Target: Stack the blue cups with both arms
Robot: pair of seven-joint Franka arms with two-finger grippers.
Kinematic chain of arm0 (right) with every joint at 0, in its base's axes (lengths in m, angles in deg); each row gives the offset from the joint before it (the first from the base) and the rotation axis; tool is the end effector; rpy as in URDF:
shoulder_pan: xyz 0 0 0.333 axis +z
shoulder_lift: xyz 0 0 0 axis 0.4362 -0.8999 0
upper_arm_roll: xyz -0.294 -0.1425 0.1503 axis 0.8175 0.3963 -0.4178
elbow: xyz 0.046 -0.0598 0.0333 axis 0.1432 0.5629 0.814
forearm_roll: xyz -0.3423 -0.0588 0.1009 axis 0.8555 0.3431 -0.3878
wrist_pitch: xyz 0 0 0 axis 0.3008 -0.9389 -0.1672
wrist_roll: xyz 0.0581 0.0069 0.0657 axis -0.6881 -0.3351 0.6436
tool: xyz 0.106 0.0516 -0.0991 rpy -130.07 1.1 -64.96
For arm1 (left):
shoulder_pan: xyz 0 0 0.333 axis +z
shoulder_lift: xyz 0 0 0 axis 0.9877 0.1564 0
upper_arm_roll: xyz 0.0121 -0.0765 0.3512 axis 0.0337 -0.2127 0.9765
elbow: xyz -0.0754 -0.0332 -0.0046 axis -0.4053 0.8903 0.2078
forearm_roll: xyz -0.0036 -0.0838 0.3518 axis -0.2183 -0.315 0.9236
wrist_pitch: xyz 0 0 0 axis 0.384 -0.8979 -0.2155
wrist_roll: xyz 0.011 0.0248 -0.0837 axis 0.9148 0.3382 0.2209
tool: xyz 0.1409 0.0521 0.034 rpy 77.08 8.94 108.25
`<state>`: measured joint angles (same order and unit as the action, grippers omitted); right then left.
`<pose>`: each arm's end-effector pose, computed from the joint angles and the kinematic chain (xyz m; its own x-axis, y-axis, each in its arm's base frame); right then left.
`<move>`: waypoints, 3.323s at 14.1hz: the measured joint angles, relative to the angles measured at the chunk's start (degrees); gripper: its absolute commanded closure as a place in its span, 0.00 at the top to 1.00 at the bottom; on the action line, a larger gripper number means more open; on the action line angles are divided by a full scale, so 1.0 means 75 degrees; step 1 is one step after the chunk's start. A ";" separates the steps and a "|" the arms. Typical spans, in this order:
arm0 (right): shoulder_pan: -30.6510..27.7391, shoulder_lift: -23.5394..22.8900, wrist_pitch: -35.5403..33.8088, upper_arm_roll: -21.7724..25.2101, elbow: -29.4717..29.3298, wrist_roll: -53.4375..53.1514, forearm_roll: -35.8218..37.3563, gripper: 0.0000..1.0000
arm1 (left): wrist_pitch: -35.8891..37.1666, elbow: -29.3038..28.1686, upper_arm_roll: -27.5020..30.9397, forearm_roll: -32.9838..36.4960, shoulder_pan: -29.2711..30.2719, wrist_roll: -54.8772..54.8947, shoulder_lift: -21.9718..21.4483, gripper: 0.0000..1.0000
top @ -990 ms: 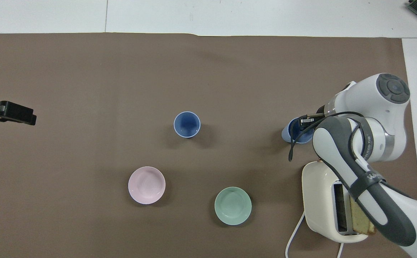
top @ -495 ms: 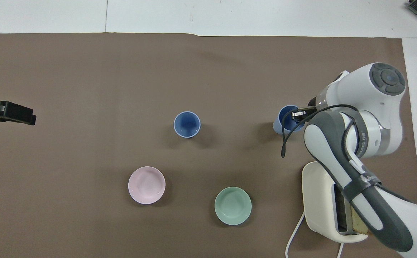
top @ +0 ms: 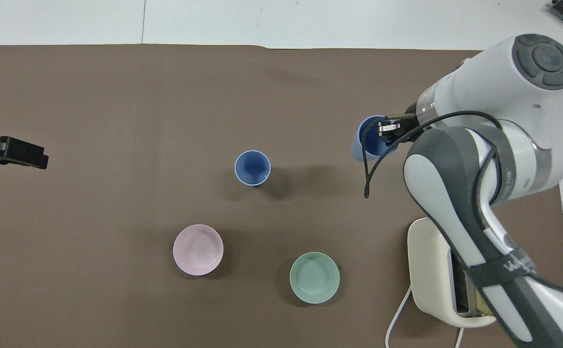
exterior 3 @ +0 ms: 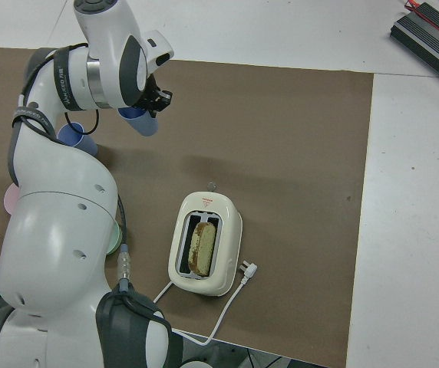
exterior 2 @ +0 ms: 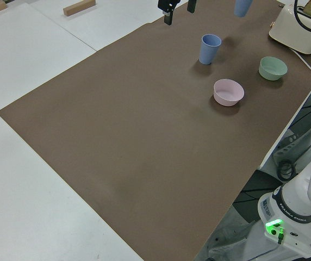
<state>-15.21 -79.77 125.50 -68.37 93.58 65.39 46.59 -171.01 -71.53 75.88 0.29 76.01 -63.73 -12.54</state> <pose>0.6059 0.1721 0.5095 0.9991 0.0045 0.0424 0.0095 -0.9930 -0.1179 0.5151 -0.0388 0.6368 0.9893 -0.1456 -0.0068 -0.1454 -0.9892 0.0193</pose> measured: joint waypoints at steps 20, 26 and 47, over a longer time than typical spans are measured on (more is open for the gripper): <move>0.2426 -0.2137 0.0050 -0.0015 -0.2050 -0.2731 0.0273 0.00 | 0.0000 0.0000 0.0003 0.0000 0.0004 0.0000 -0.0006 1.00; 0.2433 -0.2150 0.0534 -0.0015 -0.2074 -0.2737 0.0329 1.00 | 0.0000 0.0000 0.0003 0.0000 0.0004 0.0000 -0.0007 1.00; -0.1324 0.0526 -0.3049 0.0192 -0.2055 0.1287 0.0543 1.00 | 0.0000 0.0000 0.0003 0.0000 0.0005 0.0000 -0.0010 1.00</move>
<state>-25.14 -75.83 102.63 -66.92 78.17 75.05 50.66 -171.01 -71.53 75.90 0.29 76.05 -63.73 -12.62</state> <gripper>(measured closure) 0.000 0.000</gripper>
